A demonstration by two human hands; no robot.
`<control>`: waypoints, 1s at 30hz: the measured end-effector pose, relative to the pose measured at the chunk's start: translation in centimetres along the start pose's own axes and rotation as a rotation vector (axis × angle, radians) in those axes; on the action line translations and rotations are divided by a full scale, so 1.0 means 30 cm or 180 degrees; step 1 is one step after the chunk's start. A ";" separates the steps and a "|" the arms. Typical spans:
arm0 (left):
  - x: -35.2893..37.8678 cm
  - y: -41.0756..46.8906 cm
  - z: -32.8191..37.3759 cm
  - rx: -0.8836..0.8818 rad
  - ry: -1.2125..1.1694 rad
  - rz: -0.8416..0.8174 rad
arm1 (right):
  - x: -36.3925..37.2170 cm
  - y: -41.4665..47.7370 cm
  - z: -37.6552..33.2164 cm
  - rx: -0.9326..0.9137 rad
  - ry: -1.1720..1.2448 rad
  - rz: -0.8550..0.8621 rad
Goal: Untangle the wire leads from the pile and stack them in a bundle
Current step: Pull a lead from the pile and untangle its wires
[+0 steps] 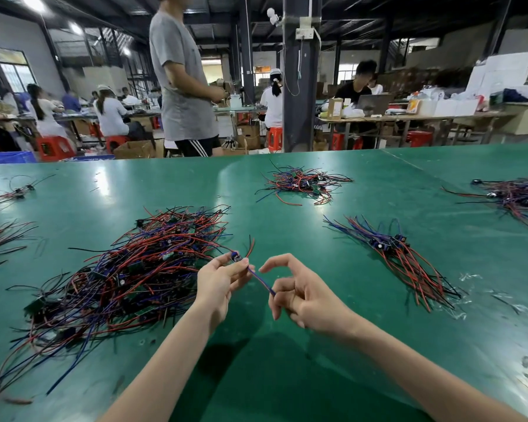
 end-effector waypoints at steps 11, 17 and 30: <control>-0.009 0.002 0.023 0.0054 0.0005 0.0074 | -0.013 -0.021 0.135 0.1440 0.0564 -0.0155; -0.005 -0.006 0.030 0.0105 0.0086 0.0035 | -0.025 -0.034 0.168 0.1782 0.0672 -0.0213; 0.035 -0.016 -0.008 -0.0048 0.0161 -0.0255 | -0.026 -0.028 0.124 0.1623 0.0369 -0.0716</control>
Point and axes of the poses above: each hand's wrist, its own y-axis towards the middle knuckle, its own x-axis out of the palm, z = x × y, the point moved 8 cm from there along y, towards the middle knuckle, and after that the axes turned 8 degrees about -z, right-handed, at the moved point
